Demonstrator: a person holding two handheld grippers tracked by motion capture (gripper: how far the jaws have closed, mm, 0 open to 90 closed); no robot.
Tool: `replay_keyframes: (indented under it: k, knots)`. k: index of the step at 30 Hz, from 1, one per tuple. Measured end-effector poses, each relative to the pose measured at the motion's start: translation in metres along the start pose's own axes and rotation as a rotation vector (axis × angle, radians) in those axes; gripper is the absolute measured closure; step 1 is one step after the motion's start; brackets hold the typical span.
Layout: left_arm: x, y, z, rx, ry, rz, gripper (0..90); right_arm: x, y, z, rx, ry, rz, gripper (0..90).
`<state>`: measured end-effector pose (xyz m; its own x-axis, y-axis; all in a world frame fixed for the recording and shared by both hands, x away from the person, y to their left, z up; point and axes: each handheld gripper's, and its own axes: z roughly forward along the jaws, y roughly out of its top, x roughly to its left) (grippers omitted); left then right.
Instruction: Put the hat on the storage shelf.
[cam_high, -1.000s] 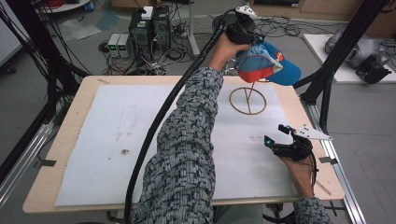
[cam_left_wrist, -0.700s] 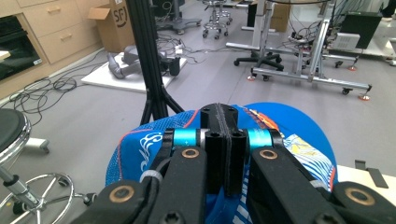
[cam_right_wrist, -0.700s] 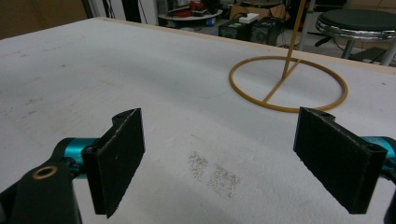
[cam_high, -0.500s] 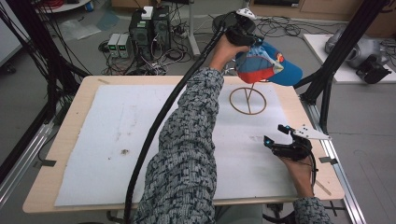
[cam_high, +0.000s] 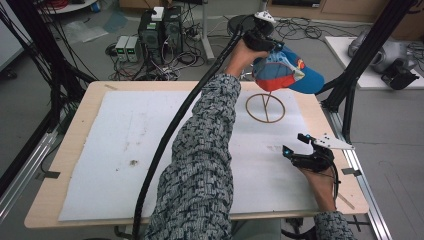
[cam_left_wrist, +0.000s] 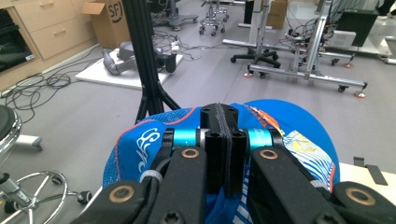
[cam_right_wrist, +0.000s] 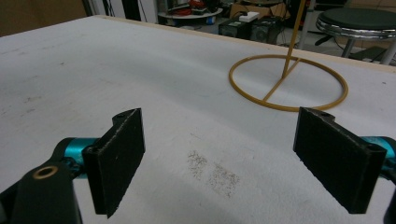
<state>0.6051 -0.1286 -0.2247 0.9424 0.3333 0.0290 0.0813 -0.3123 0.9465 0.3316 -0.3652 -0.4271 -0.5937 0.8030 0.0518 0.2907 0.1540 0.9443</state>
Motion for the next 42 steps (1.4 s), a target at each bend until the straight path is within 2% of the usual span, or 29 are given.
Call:
replay_keyframes:
  k: [4, 9, 16, 23, 31, 37, 41, 42]
  knots:
    - [0.000, -0.002, 0.002, 0.021, 0.002, 0.004, 88.6, -0.001, 0.000, 0.000, -0.006, -0.001, -0.009, 15.9]
    - [0.000, -0.002, 0.002, 0.017, -0.001, 0.001, 88.1, 0.000, 0.000, 0.000, -0.005, 0.000, -0.008, 16.0]
    - [0.003, -0.003, -0.001, 0.036, -0.012, -0.007, 78.8, 0.000, 0.000, 0.000, -0.004, 0.001, -0.006, 15.9]
    - [0.006, 0.000, -0.010, 0.028, -0.022, -0.014, 72.2, 0.000, 0.000, 0.001, -0.002, 0.002, -0.009, 16.0]
    - [0.007, 0.006, -0.026, 0.045, -0.019, -0.003, 66.3, 0.001, 0.000, 0.002, -0.003, 0.005, -0.009, 15.9]
    - [0.008, 0.012, -0.045, 0.055, 0.009, 0.013, 64.6, 0.001, 0.001, 0.003, -0.005, 0.008, -0.015, 15.9]
    - [0.010, 0.013, -0.060, 0.057, 0.022, 0.005, 64.4, 0.002, 0.001, 0.005, -0.009, 0.011, -0.021, 16.0]
    - [0.010, 0.012, -0.065, 0.048, 0.036, 0.011, 64.5, 0.002, 0.001, 0.005, -0.008, 0.011, -0.021, 16.0]
